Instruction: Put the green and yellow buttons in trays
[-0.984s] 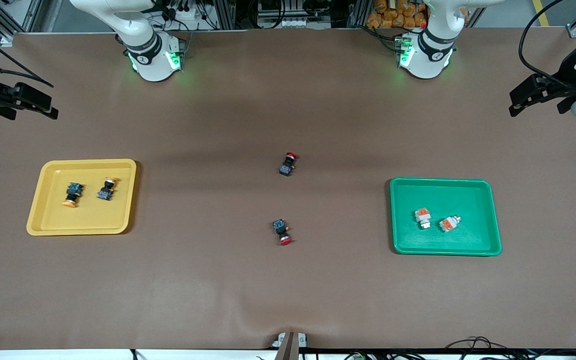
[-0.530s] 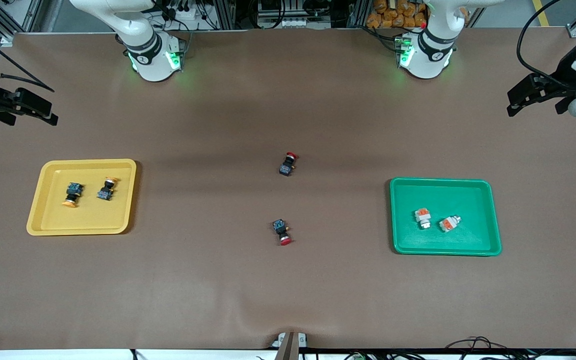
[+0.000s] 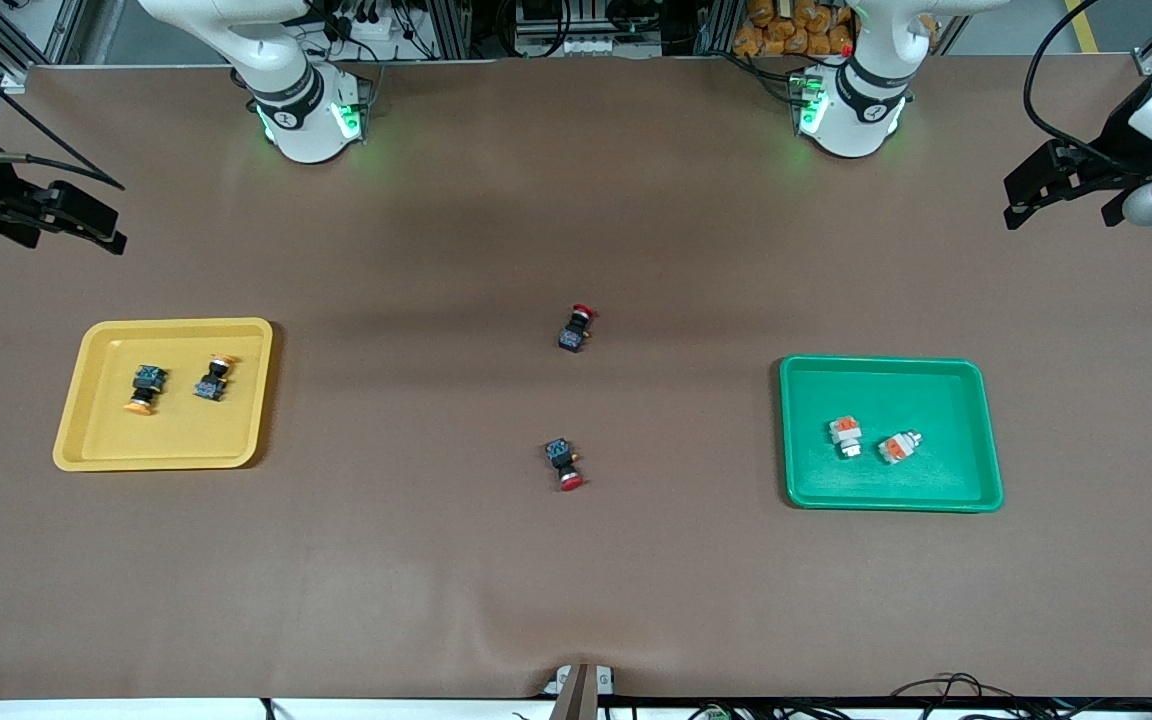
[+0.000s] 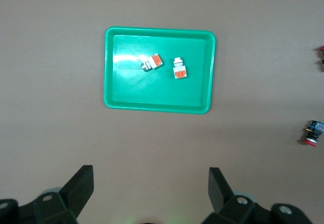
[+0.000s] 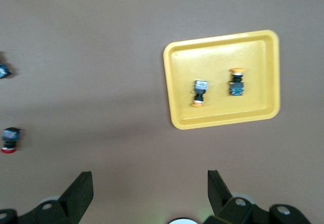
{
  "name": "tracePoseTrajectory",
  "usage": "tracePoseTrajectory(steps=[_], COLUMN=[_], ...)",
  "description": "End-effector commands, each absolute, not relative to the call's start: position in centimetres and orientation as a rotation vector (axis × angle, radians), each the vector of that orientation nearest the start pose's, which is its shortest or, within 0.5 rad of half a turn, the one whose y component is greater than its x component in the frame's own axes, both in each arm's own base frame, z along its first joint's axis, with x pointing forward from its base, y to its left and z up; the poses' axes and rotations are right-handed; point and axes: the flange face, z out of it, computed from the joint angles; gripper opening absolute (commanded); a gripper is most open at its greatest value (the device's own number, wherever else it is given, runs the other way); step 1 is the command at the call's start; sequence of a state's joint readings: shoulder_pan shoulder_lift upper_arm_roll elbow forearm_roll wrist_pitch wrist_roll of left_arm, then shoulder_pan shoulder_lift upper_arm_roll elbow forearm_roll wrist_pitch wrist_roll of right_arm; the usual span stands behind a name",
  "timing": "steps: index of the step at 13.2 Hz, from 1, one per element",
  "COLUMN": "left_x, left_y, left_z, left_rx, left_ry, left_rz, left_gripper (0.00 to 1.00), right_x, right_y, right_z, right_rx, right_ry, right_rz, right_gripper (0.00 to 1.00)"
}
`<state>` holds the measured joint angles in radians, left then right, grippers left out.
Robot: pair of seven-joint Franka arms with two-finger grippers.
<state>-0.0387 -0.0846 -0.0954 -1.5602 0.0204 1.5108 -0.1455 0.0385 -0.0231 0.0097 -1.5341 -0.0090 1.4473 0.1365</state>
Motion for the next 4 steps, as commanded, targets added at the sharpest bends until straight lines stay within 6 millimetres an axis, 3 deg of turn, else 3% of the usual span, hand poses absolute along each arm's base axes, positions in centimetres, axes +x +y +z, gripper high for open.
tracePoseTrajectory(steps=[1,4], left_x=[51.2,51.29], left_y=[-6.41,-6.17], left_z=[68.45,68.62], left_rx=[-3.136,-3.138], left_ry=[-0.061,-0.067], left_rz=[-0.059,-0.029], left_gripper=[1.0,1.0], right_x=[52.65,52.63], right_y=[3.32,3.18], right_z=[64.69,64.66], right_rx=[-3.191,-3.182], right_ry=[0.136,0.147], right_rz=[0.079,0.085], right_gripper=[1.0,1.0])
